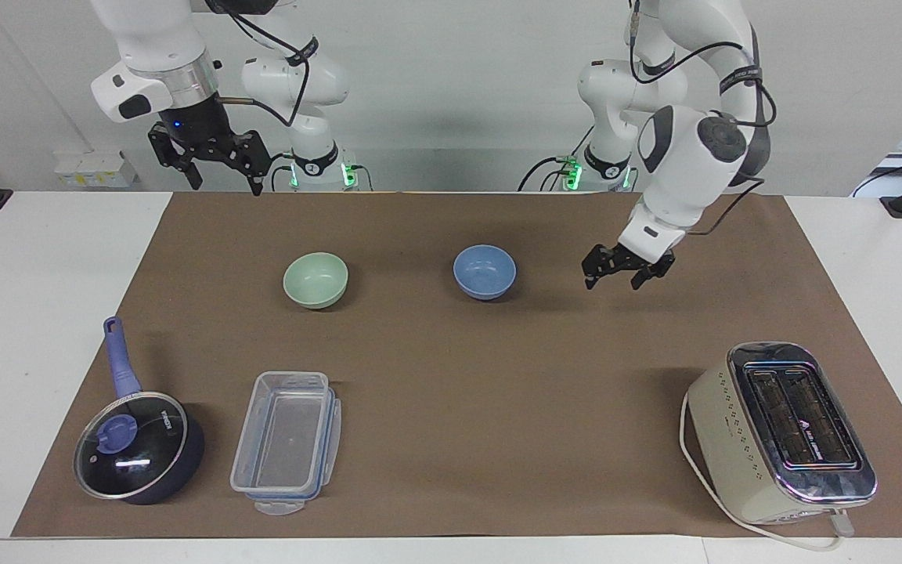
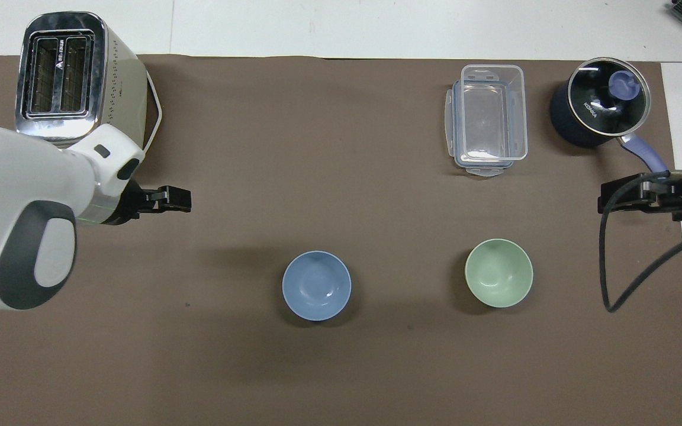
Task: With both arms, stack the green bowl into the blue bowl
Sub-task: 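Open and withdraw the left gripper while the right gripper reaches out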
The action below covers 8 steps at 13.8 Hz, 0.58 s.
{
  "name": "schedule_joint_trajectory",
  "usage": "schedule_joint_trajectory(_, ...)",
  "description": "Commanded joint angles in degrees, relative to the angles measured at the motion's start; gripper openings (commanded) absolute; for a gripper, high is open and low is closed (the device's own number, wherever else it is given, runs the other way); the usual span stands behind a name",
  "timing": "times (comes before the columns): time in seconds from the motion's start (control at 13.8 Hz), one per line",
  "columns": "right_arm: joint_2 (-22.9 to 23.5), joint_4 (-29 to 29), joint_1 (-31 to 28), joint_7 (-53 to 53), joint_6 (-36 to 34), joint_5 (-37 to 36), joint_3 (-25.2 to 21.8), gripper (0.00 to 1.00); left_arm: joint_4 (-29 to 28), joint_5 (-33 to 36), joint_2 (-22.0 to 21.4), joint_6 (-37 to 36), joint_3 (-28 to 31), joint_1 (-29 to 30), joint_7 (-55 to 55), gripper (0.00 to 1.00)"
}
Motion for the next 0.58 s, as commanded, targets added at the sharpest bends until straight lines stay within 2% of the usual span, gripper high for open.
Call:
schedule_joint_trajectory(0.0, -0.3, -1.5, -0.8, -1.9, 1.6, 1.6, 0.2, 1.0, 6.7, 1.2, 1.2, -6.8, -0.6, 2.0, 1.9, 1.0)
schedule_joint_trajectory(0.15, -0.5, -5.2, -0.8, -2.7, 3.3, 1.6, 0.1, 1.0, 11.7, 1.4, 1.6, -11.3, -0.6, 3.7, 2.1, 1.0)
schedule_joint_trajectory(0.29, -0.6, -10.0, -1.1, -3.0, 8.5, 1.7, 0.2, 1.0, 14.8, 4.5, 2.2, -15.4, -0.6, 4.3, 2.5, 1.0)
schedule_joint_trajectory(0.51, -0.5, -19.3, -1.1, -3.2, 18.0, 2.3, 0.2, 1.0, 16.0, 6.2, 1.3, -16.7, -0.1, 6.1, 3.5, 1.0)
